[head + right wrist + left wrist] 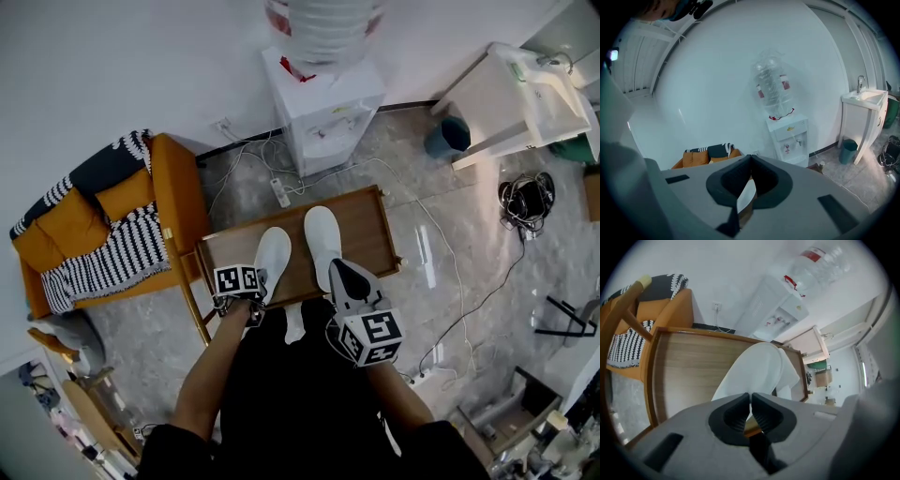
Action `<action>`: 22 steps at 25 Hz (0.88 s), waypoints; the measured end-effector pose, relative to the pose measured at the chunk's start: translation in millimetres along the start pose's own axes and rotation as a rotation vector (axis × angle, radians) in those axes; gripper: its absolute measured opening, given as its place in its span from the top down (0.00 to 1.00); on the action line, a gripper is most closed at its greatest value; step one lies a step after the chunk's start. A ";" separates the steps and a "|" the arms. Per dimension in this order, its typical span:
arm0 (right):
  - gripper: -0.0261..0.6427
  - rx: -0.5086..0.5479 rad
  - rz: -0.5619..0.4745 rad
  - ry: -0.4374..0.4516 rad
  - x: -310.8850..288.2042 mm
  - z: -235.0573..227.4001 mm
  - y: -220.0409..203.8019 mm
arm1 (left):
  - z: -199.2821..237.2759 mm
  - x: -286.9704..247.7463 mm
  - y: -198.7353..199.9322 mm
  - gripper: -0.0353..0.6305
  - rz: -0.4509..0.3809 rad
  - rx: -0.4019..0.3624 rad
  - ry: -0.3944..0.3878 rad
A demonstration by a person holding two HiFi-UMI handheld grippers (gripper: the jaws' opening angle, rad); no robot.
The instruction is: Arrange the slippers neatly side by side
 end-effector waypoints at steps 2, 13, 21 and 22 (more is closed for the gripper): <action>0.94 -0.002 0.002 -0.001 0.9 -4.6 1.0 | -7.6 -2.0 0.8 0.91 -0.007 0.011 -0.005; 0.94 -0.015 0.025 -0.006 2.7 -17.6 -2.0 | -27.5 -23.7 -2.5 0.91 -0.019 0.144 -0.033; 0.94 -0.021 0.040 -0.011 1.9 -25.8 -2.5 | -40.2 -40.1 -1.1 0.91 -0.017 0.234 -0.049; 0.94 -0.021 0.041 -0.011 1.7 -26.5 -2.3 | -41.3 -40.5 -0.1 0.91 -0.023 0.244 -0.051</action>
Point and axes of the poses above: the fingertips, and each gripper's own axes: x backward along the fingers, z to its left, y out of its top, the point moved 10 cm from there along x, backward along the fingers, and after that the axes turned 11 degrees about y, right-handed, at the moved point
